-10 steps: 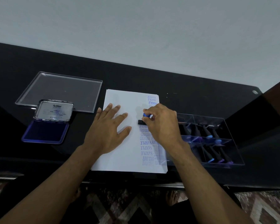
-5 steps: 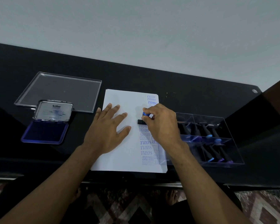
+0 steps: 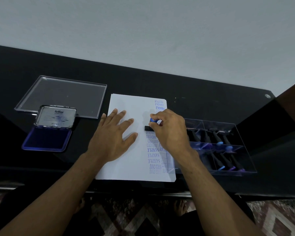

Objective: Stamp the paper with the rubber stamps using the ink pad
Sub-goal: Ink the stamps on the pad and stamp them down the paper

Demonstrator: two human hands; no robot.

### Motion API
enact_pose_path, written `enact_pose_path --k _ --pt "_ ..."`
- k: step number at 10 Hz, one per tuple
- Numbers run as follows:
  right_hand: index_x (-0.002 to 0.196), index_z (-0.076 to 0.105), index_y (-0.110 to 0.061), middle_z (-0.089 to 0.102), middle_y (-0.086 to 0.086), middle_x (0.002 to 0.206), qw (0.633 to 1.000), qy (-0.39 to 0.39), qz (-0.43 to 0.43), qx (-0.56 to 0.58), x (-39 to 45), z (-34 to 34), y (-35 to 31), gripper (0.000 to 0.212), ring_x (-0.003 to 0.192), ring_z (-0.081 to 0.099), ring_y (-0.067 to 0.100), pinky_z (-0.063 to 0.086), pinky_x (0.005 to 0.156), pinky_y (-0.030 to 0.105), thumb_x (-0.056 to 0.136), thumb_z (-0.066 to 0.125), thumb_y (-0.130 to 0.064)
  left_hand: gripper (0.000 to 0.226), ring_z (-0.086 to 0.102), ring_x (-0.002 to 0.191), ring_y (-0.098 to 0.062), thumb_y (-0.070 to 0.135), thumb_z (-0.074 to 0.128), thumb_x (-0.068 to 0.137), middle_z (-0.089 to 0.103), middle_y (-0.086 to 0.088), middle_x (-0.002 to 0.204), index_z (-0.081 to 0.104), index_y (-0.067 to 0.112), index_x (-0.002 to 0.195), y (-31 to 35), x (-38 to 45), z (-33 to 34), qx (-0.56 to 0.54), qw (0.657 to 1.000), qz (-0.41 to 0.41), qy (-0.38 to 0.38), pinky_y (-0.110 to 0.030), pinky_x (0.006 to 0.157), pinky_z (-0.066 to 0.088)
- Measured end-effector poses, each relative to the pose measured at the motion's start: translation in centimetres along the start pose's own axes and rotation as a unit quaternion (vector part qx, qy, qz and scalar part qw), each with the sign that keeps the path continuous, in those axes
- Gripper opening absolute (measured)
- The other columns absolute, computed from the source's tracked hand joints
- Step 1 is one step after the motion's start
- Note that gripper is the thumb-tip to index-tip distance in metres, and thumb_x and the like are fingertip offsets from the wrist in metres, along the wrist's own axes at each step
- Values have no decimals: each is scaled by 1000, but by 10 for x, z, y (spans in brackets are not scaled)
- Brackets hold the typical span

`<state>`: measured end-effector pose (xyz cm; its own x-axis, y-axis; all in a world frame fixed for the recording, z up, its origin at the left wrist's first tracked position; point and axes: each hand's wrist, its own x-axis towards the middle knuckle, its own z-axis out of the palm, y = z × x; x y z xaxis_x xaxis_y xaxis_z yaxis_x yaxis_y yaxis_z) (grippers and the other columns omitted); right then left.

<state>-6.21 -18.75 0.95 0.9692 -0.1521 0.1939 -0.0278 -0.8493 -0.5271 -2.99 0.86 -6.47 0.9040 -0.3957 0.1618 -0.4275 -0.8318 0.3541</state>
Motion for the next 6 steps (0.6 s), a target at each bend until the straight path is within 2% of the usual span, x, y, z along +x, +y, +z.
enact_pose_path --k 3,6 --pt "102 75 -24 68 -6 103 1000 3 -2 -11 0 2 1 16 84 65 15 50 89 47 86 74 -23 79 13 155 -21 76 18 90 28 0 164 48 32 148 0 0 0 -2 1000 -1 0 -53 125 9" --pt "101 75 -24 68 -6 103 1000 7 -5 -19 1 2 2 14 84 65 15 49 90 47 87 74 -24 73 13 155 -21 74 24 93 28 1 164 48 32 148 -3 0 3 6 1000 2 6 -49 124 6"
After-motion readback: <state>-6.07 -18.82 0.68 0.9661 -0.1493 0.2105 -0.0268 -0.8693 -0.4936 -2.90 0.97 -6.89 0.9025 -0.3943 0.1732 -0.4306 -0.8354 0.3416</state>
